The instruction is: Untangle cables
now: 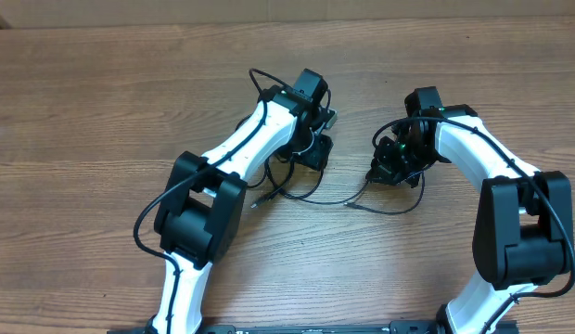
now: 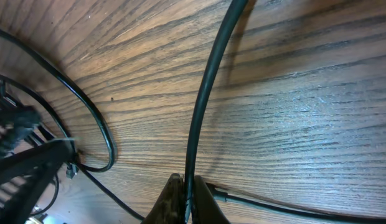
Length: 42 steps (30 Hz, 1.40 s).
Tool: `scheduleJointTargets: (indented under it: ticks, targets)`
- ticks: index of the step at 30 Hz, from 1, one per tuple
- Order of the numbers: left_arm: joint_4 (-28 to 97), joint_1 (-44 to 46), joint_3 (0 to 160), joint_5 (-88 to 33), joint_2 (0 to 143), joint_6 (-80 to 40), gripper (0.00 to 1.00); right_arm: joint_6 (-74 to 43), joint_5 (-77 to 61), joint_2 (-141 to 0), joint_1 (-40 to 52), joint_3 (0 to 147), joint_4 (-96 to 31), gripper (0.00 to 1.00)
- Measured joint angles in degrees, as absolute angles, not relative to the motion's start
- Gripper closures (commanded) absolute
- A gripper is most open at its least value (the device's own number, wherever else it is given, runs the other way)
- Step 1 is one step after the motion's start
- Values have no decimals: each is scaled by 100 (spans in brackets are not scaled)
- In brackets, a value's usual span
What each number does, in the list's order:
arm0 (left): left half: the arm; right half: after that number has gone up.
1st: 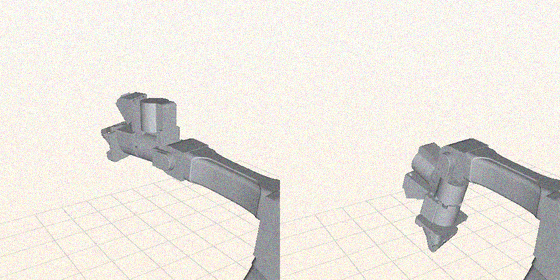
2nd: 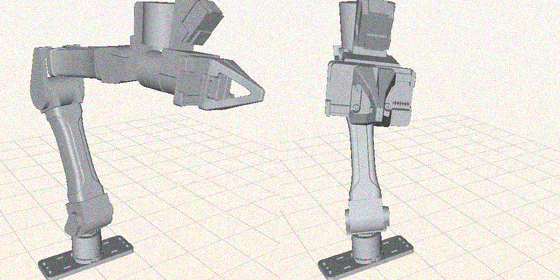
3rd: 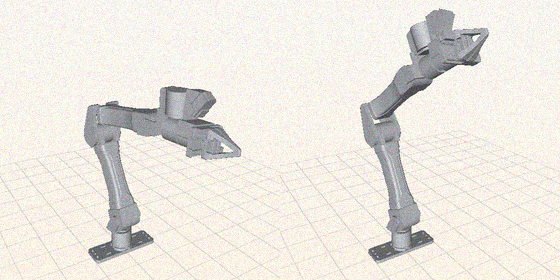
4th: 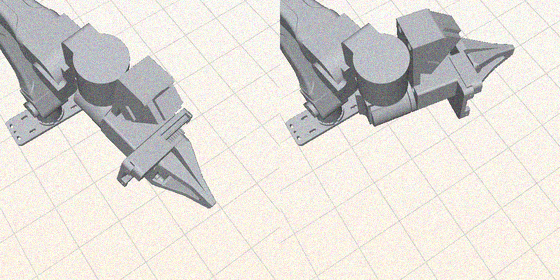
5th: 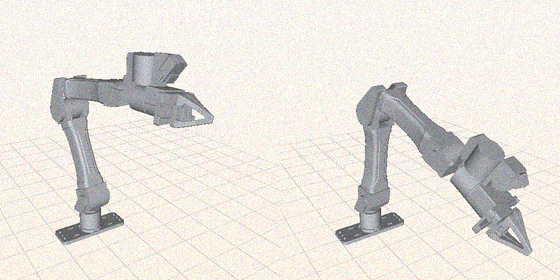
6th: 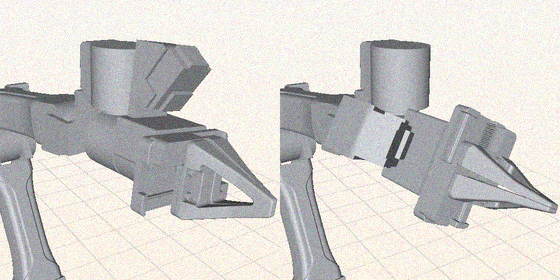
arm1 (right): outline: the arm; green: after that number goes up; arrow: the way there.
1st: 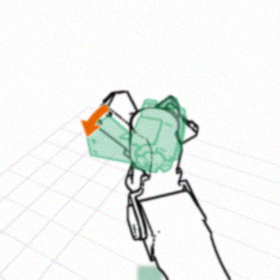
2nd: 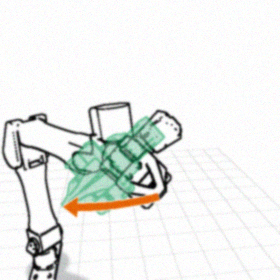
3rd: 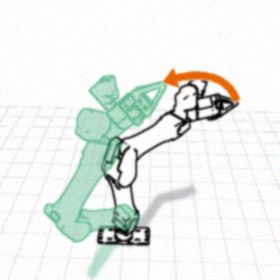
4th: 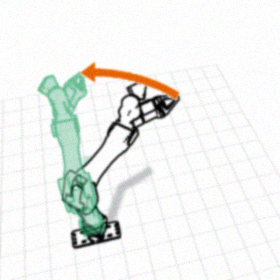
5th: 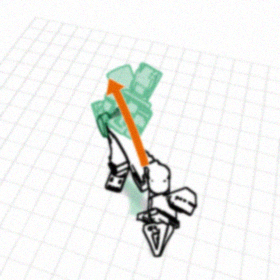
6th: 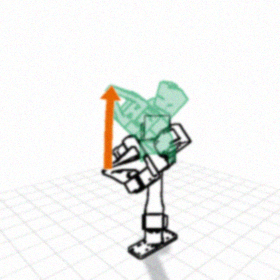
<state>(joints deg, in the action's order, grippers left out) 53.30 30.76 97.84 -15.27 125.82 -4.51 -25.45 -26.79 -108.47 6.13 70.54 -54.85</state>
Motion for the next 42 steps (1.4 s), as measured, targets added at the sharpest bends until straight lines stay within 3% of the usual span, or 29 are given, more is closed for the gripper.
scheduleJointTargets:
  ticks: [4,14,15,17,18,30,42]
  targets:
    - [5356,3173,9784,-1540,12682,-775,57,-2543,-2679,-10847,613,7054,-5485,96]
    - [5380,3452,9835,-1155,12910,-1765,60,-2543,-2679,-10847,613,7054,-5485,96]
    - [5384,3483,9859,-1138,12929,-1789,68,-2543,-2676,-10847,613,7054,-5481,96]
    - [5395,3551,9911,-1079,12980,-1848,93,-2543,-2676,-10847,613,7054,-5481,96]
    - [5400,3583,9935,-1020,13006,-1848,96,-2543,-2679,-10847,613,7054,-5478,96]
    - [5730,3793,10073,32,13039,-1959,96,-2543,-2679,-10847,613,7054,-5459,96]
    - [5898,3085,10136,770,12479,-2412,96,-2545,-2683,-10847,615,7054,-5463,96]
